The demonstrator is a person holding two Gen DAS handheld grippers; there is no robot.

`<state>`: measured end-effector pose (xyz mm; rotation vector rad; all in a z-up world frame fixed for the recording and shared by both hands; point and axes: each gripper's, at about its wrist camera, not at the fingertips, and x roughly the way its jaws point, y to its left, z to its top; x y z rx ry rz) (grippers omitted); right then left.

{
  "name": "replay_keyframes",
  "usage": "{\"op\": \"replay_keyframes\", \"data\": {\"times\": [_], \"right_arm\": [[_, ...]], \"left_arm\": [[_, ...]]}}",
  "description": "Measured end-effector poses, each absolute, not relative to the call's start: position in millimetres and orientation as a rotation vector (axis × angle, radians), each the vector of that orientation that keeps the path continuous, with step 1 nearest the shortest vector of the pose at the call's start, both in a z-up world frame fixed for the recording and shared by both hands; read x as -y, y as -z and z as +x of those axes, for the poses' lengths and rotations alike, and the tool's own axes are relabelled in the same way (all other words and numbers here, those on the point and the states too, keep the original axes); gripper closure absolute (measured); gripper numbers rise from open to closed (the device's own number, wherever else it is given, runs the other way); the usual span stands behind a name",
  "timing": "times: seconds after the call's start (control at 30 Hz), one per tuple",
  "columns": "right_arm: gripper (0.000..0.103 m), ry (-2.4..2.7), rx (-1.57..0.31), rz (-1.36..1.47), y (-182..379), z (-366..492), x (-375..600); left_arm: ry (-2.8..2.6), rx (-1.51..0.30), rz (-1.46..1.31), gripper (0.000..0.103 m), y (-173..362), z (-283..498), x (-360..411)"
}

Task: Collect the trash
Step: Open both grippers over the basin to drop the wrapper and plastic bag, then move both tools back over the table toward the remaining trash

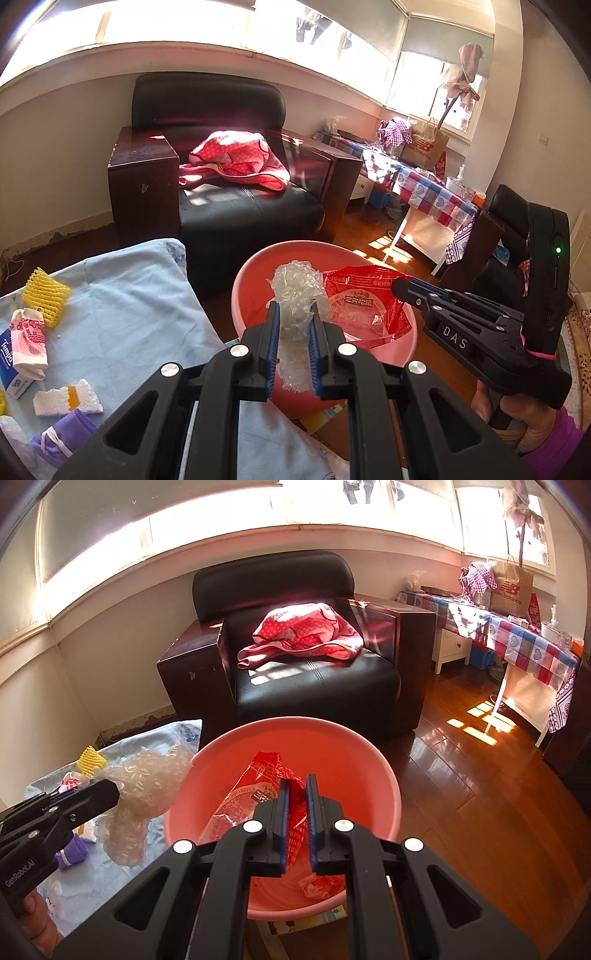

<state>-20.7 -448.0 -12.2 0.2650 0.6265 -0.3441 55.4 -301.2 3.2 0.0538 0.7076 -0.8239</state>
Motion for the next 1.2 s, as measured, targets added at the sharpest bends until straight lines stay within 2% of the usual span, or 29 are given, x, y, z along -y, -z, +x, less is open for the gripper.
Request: {"op": "replay_keyframes", "data": {"times": [0.4, 0.5, 0.57, 0.63, 0.7, 0.77, 1.2], "right_arm": [[0.094, 0.374, -0.677, 0.285, 32.7, -16.4, 456.8], [0.094, 0.382, -0.686, 0.306, 35.6, -14.9, 461.9], [0.094, 0.383, -0.691, 0.316, 36.8, -13.9, 463.5], [0.094, 0.382, -0.690, 0.325, 37.2, -14.5, 464.2], [0.089, 0.383, -0.692, 0.332, 37.9, -14.7, 464.7], [0.076, 0.380, -0.687, 0.340, 37.7, -15.3, 465.7], [0.075, 0.347, -0.638, 0.306, 23.0, -21.6, 449.3]], "left_arm": [[0.796, -0.797, 0.053, 0.089, 24.5, 74.8, 327.7], [0.795, -0.787, 0.062, 0.081, 23.9, 73.4, 327.7], [0.794, -0.775, 0.066, 0.069, 21.7, 71.2, 327.2], [0.796, -0.762, 0.067, 0.064, 19.3, 69.5, 326.6], [0.799, -0.750, 0.070, 0.063, 16.4, 67.8, 325.8], [0.799, -0.744, 0.069, 0.058, 13.3, 66.2, 324.2], [0.780, -0.721, 0.023, 0.051, -1.8, 61.8, 303.3]]}}
